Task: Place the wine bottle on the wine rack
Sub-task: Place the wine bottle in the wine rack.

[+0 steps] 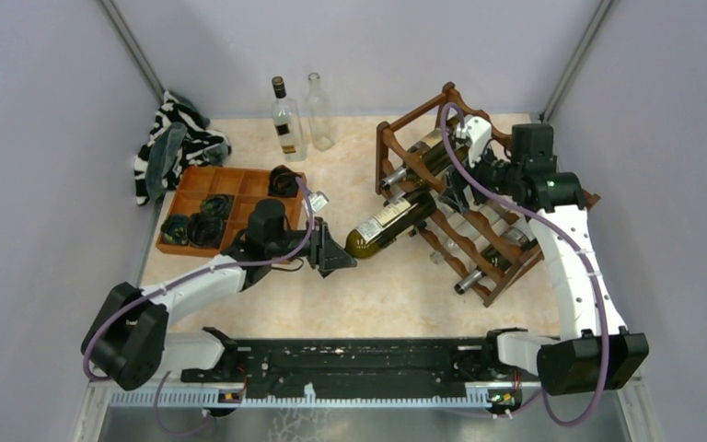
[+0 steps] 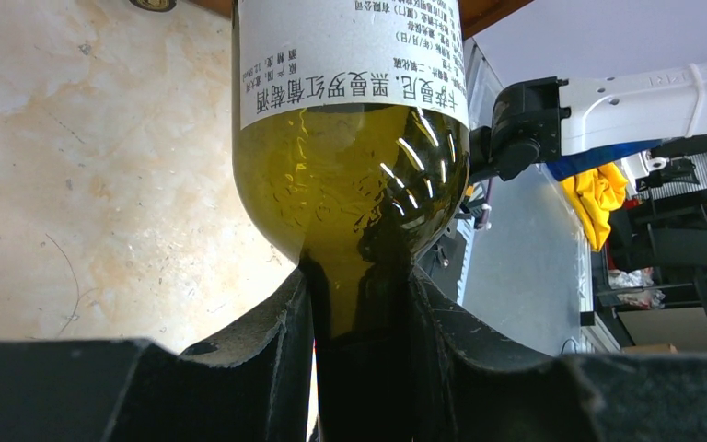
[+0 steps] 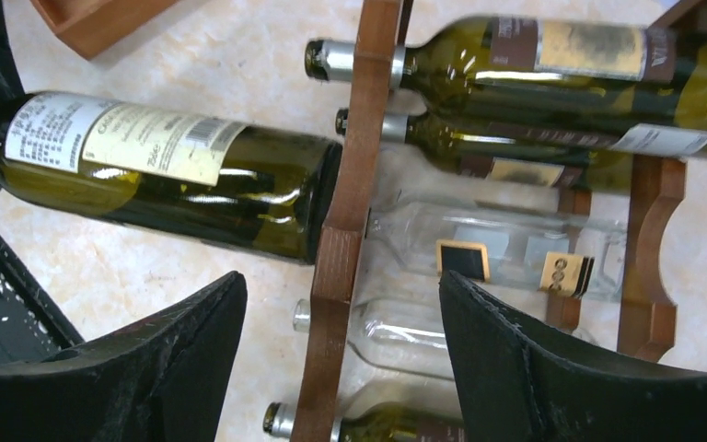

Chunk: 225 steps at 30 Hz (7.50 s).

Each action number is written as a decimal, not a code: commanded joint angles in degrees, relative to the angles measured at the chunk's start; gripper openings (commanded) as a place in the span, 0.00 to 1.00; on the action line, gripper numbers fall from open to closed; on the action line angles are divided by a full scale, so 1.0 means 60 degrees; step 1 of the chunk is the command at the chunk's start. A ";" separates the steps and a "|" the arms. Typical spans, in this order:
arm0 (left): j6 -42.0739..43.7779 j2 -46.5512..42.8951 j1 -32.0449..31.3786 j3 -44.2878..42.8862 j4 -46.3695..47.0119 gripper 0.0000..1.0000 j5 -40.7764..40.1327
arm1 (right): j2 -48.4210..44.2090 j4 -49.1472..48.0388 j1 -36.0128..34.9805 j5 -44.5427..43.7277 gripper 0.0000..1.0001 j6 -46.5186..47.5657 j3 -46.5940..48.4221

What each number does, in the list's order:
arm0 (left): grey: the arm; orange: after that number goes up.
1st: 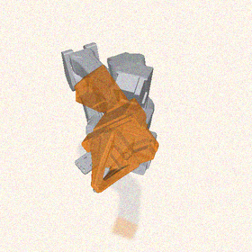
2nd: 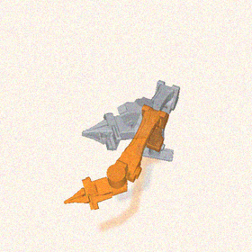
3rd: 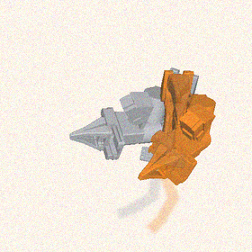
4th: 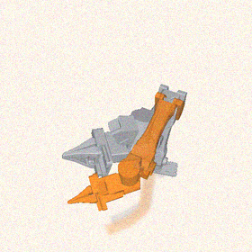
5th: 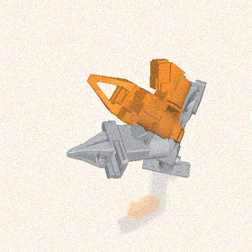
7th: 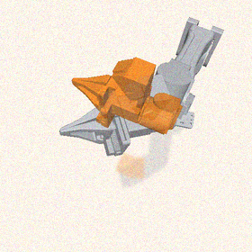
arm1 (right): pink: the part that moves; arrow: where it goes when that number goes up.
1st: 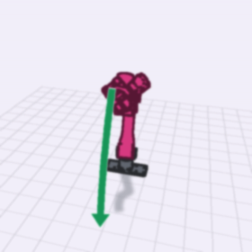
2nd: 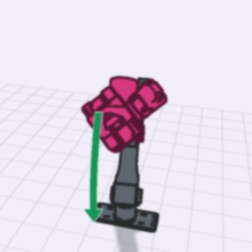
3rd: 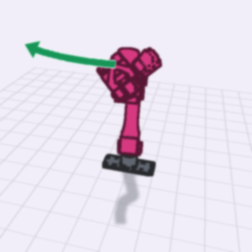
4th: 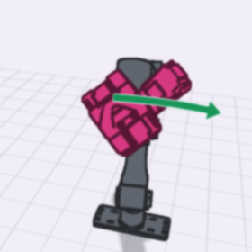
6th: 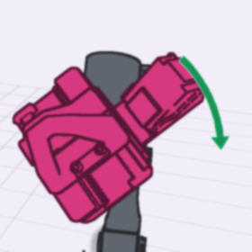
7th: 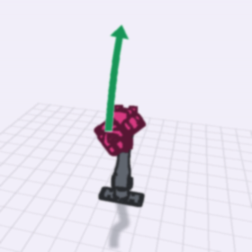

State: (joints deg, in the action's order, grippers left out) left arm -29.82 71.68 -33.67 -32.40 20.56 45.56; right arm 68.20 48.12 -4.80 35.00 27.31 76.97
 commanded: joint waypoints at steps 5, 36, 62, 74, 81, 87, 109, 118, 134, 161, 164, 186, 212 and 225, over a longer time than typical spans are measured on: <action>0.0348 0.0266 -0.0034 -0.0731 0.2012 0.00 0.0384 | 0.0136 -0.0642 -0.0340 -0.0555 0.68 -0.0186 -0.0341; 0.1126 0.3526 -0.0661 -0.3440 0.2901 0.00 -0.0646 | 0.0086 -0.1146 -0.0529 0.0095 0.11 -0.0620 -0.0743; 0.3008 0.5786 -0.1552 -0.6671 0.1528 0.00 -0.3440 | 0.0128 -0.1496 -0.0525 0.0448 0.12 -0.0933 -0.0879; 0.3352 0.6097 -0.1938 -0.7558 0.0430 0.00 -0.4335 | 0.0121 -0.1694 -0.0526 0.0484 0.14 -0.1200 -0.0937; 0.3530 0.6215 -0.2048 -0.7797 -0.0065 0.00 -0.4755 | 0.0046 -0.1832 -0.0533 0.0346 0.19 -0.1327 -0.1003; 0.3525 0.6388 -0.2050 -0.8112 -0.0436 0.00 -0.4726 | -0.0068 -0.1845 -0.0520 0.0434 0.46 -0.1412 -0.0978; 0.2886 0.6862 -0.2050 -0.8892 -0.1078 0.00 -0.4612 | -0.0546 -0.1906 0.1708 0.2002 0.78 -0.2494 -0.0036; 0.2724 0.7168 -0.2038 -0.9537 -0.1727 0.02 -0.4423 | -0.0571 -0.2877 0.2227 0.1988 0.78 -0.3259 -0.0739; 0.2129 0.7301 -0.2042 -0.9645 -0.1455 0.12 -0.4261 | -0.0629 -0.3784 0.2491 0.1194 0.78 -0.4069 -0.1777; 0.0869 0.7560 -0.1888 -0.9281 -0.0245 0.29 -0.3873 | -0.0459 -0.4295 0.2653 0.1195 0.77 -0.4478 -0.2239; 0.0802 0.7588 -0.1890 -0.9254 -0.0145 0.29 -0.3889 | -0.0440 -0.4339 0.2703 0.1223 0.77 -0.4478 -0.2266; 0.1645 0.7215 -0.1895 -0.9042 0.0101 0.19 -0.3814 | -0.0044 -0.6367 0.2756 -0.0073 0.94 -0.9191 -0.3191; 0.1797 0.7589 -0.1897 -0.9699 -0.0136 0.22 -0.3640 | 0.2026 -0.6740 0.1283 -0.2906 0.81 -1.3111 -0.2805; 0.1783 0.7675 -0.1889 -0.9756 -0.0112 0.19 -0.3320 | 0.2436 -0.6475 0.1287 -0.2941 0.89 -1.3087 -0.2717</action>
State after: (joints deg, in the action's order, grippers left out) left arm -21.15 117.05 -45.21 -87.33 10.68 24.91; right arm 80.01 9.28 3.09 16.93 -49.60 58.28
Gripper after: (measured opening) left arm 0.414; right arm 0.846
